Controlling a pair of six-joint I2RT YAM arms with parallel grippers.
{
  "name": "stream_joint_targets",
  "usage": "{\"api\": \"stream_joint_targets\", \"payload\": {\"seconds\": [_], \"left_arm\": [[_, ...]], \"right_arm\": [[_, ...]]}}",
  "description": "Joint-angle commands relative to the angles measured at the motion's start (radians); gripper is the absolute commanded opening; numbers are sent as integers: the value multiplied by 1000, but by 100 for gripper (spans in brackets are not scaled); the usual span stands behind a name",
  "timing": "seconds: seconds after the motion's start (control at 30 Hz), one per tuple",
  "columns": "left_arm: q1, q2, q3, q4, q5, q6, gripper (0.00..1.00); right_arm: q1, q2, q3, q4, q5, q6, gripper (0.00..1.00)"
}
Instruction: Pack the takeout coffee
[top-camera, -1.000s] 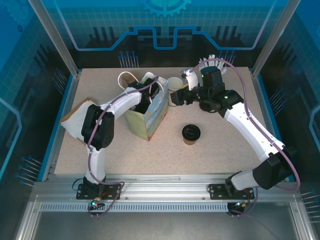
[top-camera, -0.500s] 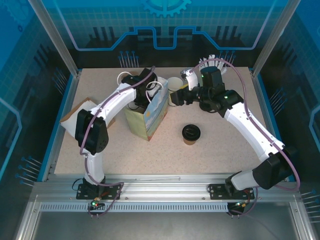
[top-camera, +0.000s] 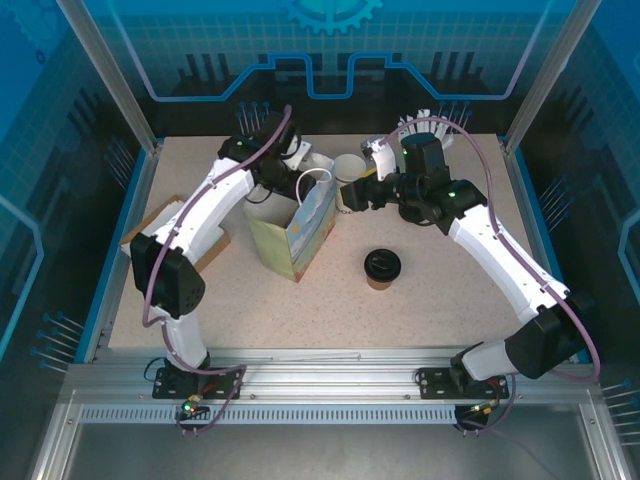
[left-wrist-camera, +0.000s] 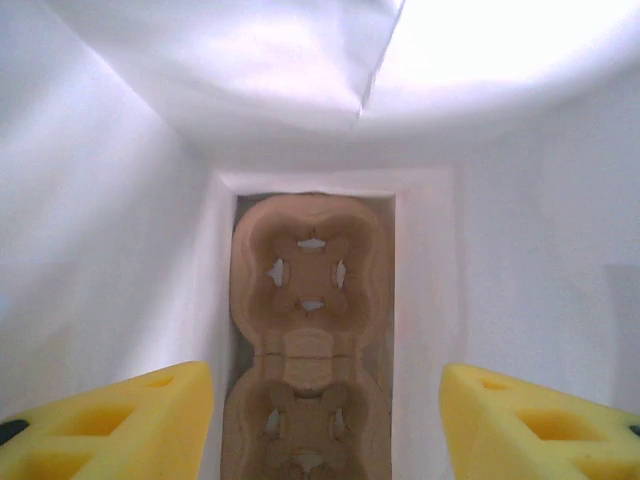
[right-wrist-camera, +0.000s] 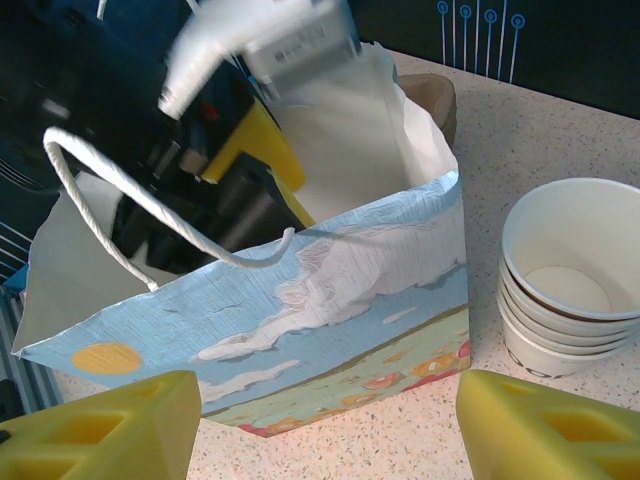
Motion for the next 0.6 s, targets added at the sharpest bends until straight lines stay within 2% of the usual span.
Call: {"api": "stream_joint_targets", "payload": {"seconds": [0.0,0.23,0.4,0.5,0.57], "left_arm": [[8,-52,61,-1,22,21,62],[12,-75,123,26,-33,30,63],[12,-120,143,108,-52,16,64],[12,-161,143,185,-94,-20,65],[12,-203,126,237,-109,-55,65]], "right_arm": [[-9,-14,4,-11,-21,12,70],[-6,-22,-1,-12,-21,14,69],[-6,-32,-4,-16,-6,17,70],[-6,-55,-7,-28,42,24,70],[-4,-80,-8,-65,118,29,70]]}}
